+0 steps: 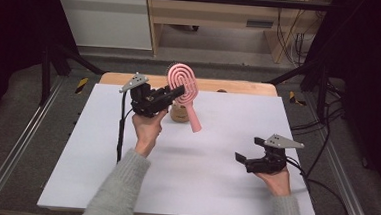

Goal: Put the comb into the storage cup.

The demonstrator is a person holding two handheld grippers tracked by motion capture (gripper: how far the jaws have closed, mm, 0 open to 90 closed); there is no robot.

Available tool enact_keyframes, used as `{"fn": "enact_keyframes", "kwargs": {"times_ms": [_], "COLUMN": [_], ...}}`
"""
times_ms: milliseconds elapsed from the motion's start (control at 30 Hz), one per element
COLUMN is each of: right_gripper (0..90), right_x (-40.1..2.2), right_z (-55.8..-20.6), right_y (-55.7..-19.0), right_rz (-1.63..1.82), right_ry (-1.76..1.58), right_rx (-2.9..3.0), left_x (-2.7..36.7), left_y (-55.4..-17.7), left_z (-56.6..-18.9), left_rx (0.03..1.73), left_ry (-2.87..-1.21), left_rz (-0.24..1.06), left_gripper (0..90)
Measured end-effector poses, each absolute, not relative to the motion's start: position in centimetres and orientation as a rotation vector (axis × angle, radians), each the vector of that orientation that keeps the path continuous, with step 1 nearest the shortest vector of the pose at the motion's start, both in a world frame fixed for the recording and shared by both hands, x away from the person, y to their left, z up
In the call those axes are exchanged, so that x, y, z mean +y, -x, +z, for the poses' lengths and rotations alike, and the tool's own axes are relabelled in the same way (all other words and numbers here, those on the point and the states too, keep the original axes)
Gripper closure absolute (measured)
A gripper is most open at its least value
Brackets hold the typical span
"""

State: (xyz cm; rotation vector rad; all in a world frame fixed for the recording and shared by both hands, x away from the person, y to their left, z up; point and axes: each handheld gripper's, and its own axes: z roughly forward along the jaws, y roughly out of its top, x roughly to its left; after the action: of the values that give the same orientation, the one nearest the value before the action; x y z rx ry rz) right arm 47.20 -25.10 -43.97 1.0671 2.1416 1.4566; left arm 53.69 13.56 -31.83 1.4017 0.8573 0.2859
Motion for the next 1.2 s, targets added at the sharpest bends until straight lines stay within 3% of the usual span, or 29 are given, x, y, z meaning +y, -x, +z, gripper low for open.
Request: {"fn": "enact_keyframes", "kwargs": {"times_ms": [1200], "right_gripper": [0.4], "right_x": [-25.2], "right_z": [-44.0], "right_y": [-47.2], "right_rz": [1.446], "right_ry": [-1.066], "right_rx": [2.144], "left_x": [13.1], "left_y": [-57.3], "left_z": [-30.6], "left_rx": [0.904], "left_ry": [-1.388], "left_rz": [0.348], "left_gripper": [64.2]}}
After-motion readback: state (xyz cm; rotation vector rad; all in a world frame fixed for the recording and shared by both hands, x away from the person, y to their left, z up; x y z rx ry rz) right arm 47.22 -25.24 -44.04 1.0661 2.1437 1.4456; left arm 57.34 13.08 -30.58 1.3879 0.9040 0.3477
